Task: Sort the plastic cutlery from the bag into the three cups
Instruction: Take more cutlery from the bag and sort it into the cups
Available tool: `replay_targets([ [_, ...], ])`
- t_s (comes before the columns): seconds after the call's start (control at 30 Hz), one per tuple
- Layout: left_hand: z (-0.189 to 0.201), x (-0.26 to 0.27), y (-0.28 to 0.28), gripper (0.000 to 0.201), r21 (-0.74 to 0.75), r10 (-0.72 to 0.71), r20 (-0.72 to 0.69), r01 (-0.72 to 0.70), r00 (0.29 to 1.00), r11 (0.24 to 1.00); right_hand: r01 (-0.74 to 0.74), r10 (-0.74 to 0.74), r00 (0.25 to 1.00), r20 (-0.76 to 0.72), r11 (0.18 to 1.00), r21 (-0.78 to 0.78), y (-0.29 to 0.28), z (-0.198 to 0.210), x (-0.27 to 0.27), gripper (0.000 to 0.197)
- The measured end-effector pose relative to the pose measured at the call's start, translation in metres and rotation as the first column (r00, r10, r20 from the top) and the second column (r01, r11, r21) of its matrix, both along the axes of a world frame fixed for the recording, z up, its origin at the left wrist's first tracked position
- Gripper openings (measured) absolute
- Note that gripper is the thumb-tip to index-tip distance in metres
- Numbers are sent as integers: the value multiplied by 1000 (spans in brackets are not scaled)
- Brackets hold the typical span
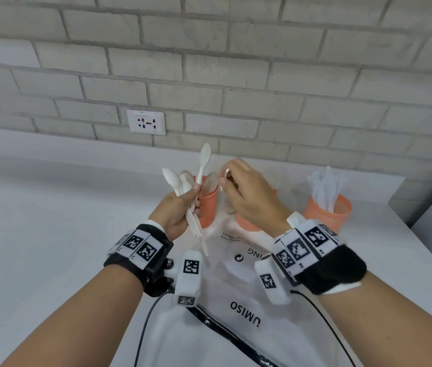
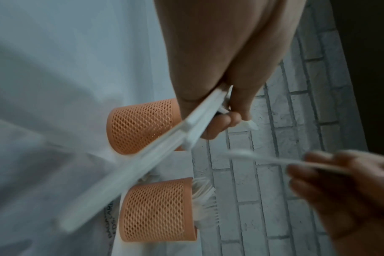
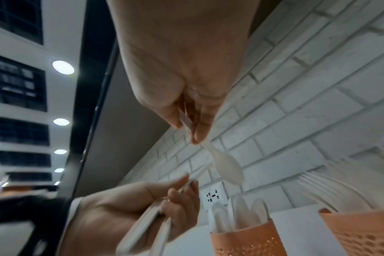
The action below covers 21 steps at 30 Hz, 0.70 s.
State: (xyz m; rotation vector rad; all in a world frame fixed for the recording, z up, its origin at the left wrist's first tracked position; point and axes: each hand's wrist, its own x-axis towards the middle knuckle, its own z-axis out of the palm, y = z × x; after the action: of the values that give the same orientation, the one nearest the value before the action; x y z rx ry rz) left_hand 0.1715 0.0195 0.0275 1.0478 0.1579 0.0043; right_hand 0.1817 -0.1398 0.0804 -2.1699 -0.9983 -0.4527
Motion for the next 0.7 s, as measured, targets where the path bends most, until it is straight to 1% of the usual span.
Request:
replay_targets([
  [0.03, 1, 0, 0, 14, -6, -4, 0, 4, 1000, 1000, -45, 44, 998, 41, 998, 34, 3, 1, -5, 14],
  [0.1, 4, 1, 1, 20, -2, -24, 15, 24, 1000, 1000, -122, 122, 988, 91, 992, -7, 10, -8, -14, 17],
  [0.13, 4, 2, 1, 34, -2, -48, 25, 48, 999, 999, -153, 156, 982, 109, 987, -43, 13, -15, -17, 18],
  [0.17, 5, 2, 2, 52, -5, -76, 21, 76, 997, 997, -175, 185, 974, 132, 981, -78, 16, -24, -17, 18],
  [0.2, 6, 2, 3, 64, -13, -106, 14, 106, 994, 994, -188, 203, 967, 154, 976, -108, 19, -30, -17, 18],
  [0.23, 7, 2, 4, 62, -5, -122, 8, 122, 992, 992, -191, 212, 963, 168, 973, -132, 22, -34, -16, 18],
  [0.27, 7, 2, 5, 48, 16, -134, 12, 134, 991, 991, -195, 222, 961, 166, 967, -165, 25, -37, -16, 20],
  [0.3, 4, 5, 7, 29, 16, -143, 27, 143, 989, 990, -211, 245, 956, 163, 957, -201, 28, -40, -17, 23],
  [0.33, 6, 5, 8, 15, 8, -136, 36, 135, 990, 991, -231, 268, 952, 147, 945, -231, 31, -42, -19, 28],
  [0.37, 8, 4, 9, 13, 24, -88, 41, 87, 995, 996, -246, 279, 953, 119, 940, -236, 32, -45, -19, 32],
  [0.4, 10, 5, 12, 15, 53, -22, 40, 20, 999, 998, -238, 258, 964, 72, 949, -209, 32, -46, -18, 36],
  [0.43, 11, 7, 16, 16, 86, 47, 36, -50, 998, 995, -196, 201, 979, 16, 969, -149, 30, -48, -14, 38],
  [0.47, 12, 9, 21, 16, 120, 107, 26, -110, 994, 987, -111, 108, 993, -44, 989, -96, 29, -49, -8, 35],
  [0.5, 13, 11, 25, 16, 148, 141, 18, -142, 990, 979, 0, -8, 995, -95, 997, -80, 27, -51, 1, 29],
  [0.53, 12, 12, 30, 16, 168, 155, 16, -155, 988, 974, 112, -132, 981, -142, 984, -140, 26, -54, 11, 23],
  [0.57, 12, 13, 33, 17, 181, 156, 17, -157, 988, 971, 184, -240, 952, -192, 945, -271, 26, -61, 23, 20],
  [0.6, 12, 13, 35, 18, 194, 150, 20, -151, 988, 969, 208, -328, 915, -235, 882, -423, 28, -67, 32, 22],
  [0.63, 11, 13, 36, 19, 205, 140, 24, -142, 990, 968, 202, -399, 876, -271, 815, -544, 33, -76, 42, 27],
  [0.67, 11, 13, 37, 20, 217, 126, 32, -130, 992, 968, 199, -460, 835, -300, 763, -615, 37, -83, 51, 32],
  [0.7, 10, 13, 37, 21, 233, 110, 40, -116, 993, 965, 199, -502, 799, -331, 740, -642, 41, -90, 58, 36],
])
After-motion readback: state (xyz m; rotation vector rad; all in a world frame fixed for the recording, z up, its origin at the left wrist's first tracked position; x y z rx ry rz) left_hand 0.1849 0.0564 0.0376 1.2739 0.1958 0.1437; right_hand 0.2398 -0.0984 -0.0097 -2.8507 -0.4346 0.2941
